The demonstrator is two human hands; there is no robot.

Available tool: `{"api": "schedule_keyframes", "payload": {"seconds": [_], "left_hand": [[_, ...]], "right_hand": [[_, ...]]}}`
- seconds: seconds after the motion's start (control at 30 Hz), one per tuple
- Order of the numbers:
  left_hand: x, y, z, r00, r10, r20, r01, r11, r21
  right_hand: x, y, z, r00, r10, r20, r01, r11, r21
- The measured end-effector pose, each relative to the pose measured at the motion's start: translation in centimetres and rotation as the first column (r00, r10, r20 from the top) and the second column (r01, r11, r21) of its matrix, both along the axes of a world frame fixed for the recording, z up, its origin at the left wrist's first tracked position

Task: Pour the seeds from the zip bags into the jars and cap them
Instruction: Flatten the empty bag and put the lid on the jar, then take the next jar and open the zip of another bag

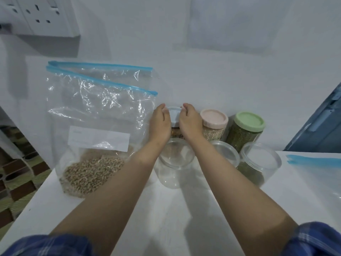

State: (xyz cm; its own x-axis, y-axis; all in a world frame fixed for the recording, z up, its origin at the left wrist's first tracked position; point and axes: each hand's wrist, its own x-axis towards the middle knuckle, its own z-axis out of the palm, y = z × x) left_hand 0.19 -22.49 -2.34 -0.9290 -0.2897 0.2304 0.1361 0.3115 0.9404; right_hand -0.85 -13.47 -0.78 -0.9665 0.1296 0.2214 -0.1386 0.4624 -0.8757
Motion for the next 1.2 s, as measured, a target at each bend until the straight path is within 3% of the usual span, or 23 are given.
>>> {"api": "schedule_keyframes", "payload": {"seconds": [0.17,0.27,0.33,0.4,0.47,0.5,0.57,0.67,0.77,0.9,0.97,1.03,1.1,1.2], "left_hand": [[2.5,1.9,1.2,0.981,-0.031,-0.189,0.0,0.986,-0.165],[5.4,4.5,1.6,0.959,-0.089,-0.269,0.066,0.994,-0.093],[7.3,6.5,1.4,0.943,-0.141,-0.3,0.122,0.989,-0.081],[8.5,8.1,0.7,0.928,-0.213,-0.306,0.173,0.973,-0.151],[8.5,9.4,-0.4,0.936,-0.262,-0.234,0.192,0.94,-0.282],[8.3,9.8,-1.0,0.952,-0.252,-0.172,0.169,0.904,-0.393],[8.2,10.4,-1.8,0.986,-0.166,-0.007,0.119,0.738,-0.664],[9.0,10.6,-2.4,0.992,-0.075,0.104,0.128,0.512,-0.85],[9.8,10.4,-2.4,0.998,-0.044,0.048,0.062,0.426,-0.903],[11.4,10.1,-2.9,0.999,-0.049,-0.002,0.017,0.396,-0.918],[13.1,10.0,-3.6,0.997,-0.057,-0.045,-0.017,0.412,-0.911],[15.2,10.0,-4.5,0.991,-0.065,-0.116,-0.068,0.5,-0.863],[17.9,10.3,-5.6,0.986,-0.087,-0.14,-0.045,0.675,-0.736],[22.6,11.4,-7.2,0.979,-0.156,-0.133,0.108,0.944,-0.31]], "right_hand": [[3.7,2.2,1.8,0.969,-0.04,-0.243,0.044,0.999,0.013],[6.5,5.0,2.3,0.92,-0.109,-0.377,0.125,0.992,0.017],[8.2,7.3,1.7,0.908,-0.168,-0.383,0.197,0.98,0.038],[9.2,9.3,0.5,0.916,-0.197,-0.349,0.255,0.958,0.129],[9.2,10.9,-1.3,0.938,-0.2,-0.285,0.299,0.881,0.367],[9.0,11.4,-2.3,0.95,-0.202,-0.239,0.299,0.811,0.503],[8.8,11.9,-3.9,0.965,-0.214,-0.15,0.258,0.694,0.672],[9.1,11.9,-5.1,0.97,-0.193,-0.148,0.24,0.657,0.715],[9.5,12.1,-5.0,0.972,-0.147,-0.185,0.236,0.623,0.746],[11.5,12.7,-5.0,0.973,-0.105,-0.207,0.228,0.612,0.757],[13.2,13.0,-5.3,0.968,-0.085,-0.235,0.236,0.622,0.747],[15.5,13.5,-5.6,0.958,-0.065,-0.281,0.254,0.65,0.716],[18.3,14.2,-6.0,0.962,-0.035,-0.271,0.211,0.726,0.655],[22.4,15.5,-7.0,0.985,0.012,-0.174,0.062,0.909,0.412]]}}
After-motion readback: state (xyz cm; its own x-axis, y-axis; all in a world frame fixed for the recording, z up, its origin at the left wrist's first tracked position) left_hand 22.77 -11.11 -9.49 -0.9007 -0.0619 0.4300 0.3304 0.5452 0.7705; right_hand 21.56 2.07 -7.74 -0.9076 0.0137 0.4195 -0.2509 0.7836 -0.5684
